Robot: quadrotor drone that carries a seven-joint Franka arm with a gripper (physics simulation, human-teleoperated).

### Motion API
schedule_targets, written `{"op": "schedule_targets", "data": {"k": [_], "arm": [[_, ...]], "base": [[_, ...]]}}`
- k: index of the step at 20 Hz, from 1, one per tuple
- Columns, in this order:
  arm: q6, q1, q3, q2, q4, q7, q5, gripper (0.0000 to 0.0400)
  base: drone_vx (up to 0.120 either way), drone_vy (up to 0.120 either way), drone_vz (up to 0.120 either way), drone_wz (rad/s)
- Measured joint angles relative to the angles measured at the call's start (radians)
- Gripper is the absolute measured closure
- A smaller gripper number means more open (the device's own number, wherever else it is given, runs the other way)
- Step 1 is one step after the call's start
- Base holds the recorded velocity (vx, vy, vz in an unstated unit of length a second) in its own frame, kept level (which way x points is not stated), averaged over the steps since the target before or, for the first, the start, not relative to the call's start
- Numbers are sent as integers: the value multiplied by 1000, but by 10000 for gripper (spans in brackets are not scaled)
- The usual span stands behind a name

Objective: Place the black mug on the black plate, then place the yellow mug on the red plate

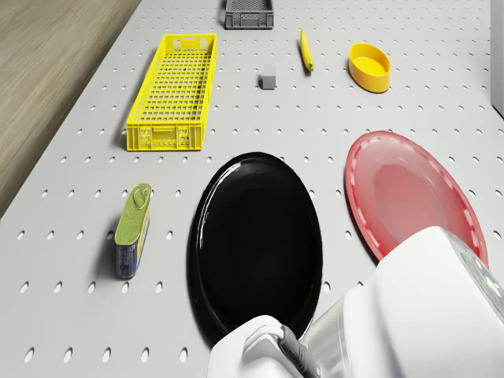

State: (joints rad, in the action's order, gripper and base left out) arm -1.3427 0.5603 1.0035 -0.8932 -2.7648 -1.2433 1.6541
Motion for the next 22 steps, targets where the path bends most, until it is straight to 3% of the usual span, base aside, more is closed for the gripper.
{"op": "schedule_targets", "data": {"k": [5, 9, 13, 22], "arm": [[109, 236, 136, -61, -100, -166, 234, 0], [158, 351, 192, -101, -122, -241, 303, 0], [176, 415, 224, -134, -130, -284, 326, 0], [162, 478, 259, -191, -131, -330, 322, 0]], "base": [[0, -32, -120, 0], [0, -120, -120, 0], [-10, -60, -120, 0], [-120, 0, -120, 0]]}}
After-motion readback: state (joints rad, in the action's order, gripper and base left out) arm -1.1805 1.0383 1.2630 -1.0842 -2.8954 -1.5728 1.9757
